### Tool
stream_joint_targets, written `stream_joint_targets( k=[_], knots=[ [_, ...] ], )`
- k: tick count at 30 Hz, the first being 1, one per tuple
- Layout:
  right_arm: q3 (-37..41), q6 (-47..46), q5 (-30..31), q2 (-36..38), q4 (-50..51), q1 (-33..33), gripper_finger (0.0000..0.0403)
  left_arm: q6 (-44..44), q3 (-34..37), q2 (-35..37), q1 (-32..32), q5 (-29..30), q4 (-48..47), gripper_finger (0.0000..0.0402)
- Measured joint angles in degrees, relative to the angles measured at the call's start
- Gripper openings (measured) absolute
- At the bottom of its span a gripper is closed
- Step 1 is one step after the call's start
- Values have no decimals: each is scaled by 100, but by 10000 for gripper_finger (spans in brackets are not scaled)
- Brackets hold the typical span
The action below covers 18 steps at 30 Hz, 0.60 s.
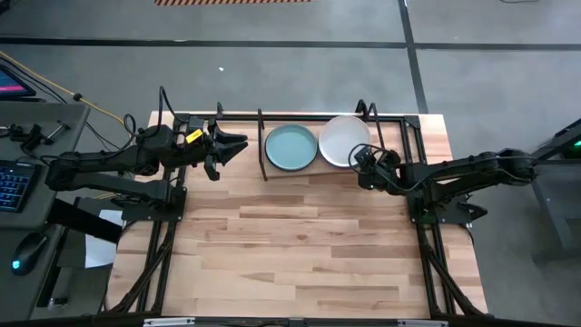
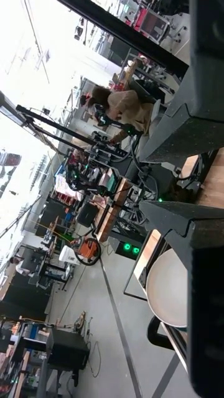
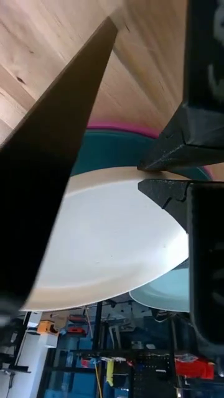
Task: Place and stack plates onto a shelf
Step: Stack the white plate on top of the green plate on the shelf
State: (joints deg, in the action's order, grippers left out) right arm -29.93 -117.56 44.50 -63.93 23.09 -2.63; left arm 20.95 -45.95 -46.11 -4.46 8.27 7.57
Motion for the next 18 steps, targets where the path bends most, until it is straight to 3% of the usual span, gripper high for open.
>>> stream_joint_targets(
  k=[18],
  knots=[
    [-2, 595, 325, 507, 252, 2, 1, -2, 0, 0, 1, 0, 0, 99]
  ],
)
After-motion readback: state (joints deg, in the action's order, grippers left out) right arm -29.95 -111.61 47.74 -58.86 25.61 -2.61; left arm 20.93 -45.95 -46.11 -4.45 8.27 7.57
